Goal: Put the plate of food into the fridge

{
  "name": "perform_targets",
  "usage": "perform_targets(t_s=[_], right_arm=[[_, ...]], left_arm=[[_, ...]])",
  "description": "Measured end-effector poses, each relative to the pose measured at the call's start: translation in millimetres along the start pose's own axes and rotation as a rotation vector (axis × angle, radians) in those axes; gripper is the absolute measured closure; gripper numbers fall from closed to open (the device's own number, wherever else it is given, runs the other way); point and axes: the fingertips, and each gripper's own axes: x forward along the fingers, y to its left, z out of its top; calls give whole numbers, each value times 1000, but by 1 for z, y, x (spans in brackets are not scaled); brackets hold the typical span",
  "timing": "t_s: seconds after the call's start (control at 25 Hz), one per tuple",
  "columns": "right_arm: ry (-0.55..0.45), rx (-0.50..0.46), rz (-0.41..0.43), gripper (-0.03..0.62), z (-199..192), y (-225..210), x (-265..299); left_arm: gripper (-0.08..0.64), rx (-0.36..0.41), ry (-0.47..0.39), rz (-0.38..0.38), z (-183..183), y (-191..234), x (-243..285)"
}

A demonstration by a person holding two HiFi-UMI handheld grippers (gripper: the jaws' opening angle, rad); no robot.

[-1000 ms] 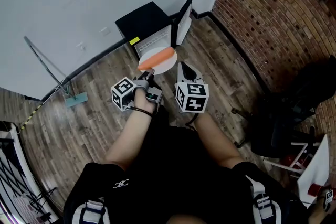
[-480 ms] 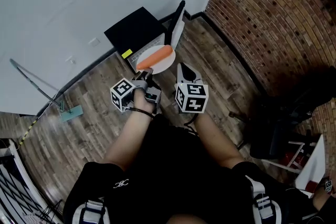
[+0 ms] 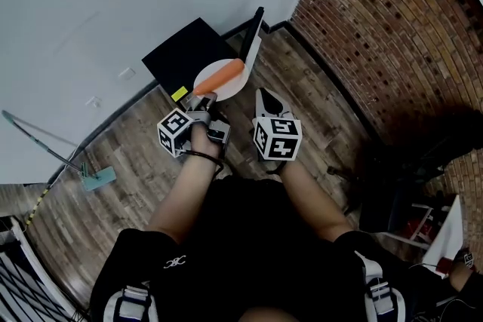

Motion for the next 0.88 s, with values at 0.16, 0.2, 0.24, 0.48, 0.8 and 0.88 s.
perform_targets(t_s=[0.16, 0.2, 0.24, 0.48, 0.8, 0.88], right_arm=[[35, -17, 16, 579, -3, 1, 17], [43, -20, 22, 578, -4, 1, 22], [51, -21, 28, 578, -4, 1, 28], [88, -51, 87, 578, -11, 7, 61], [136, -49, 205, 578, -12, -5, 101], [149, -50, 254, 578, -15, -8, 109]], left_arm=[[520, -3, -1, 5, 6, 5, 10], [520, -5, -3, 8, 7, 7, 12], [520, -4, -5, 13, 9, 10, 14], [520, -5, -52, 54, 26, 29, 25], [520, -32, -133, 83, 28, 55, 44], [520, -43, -149, 82, 25, 61, 51]])
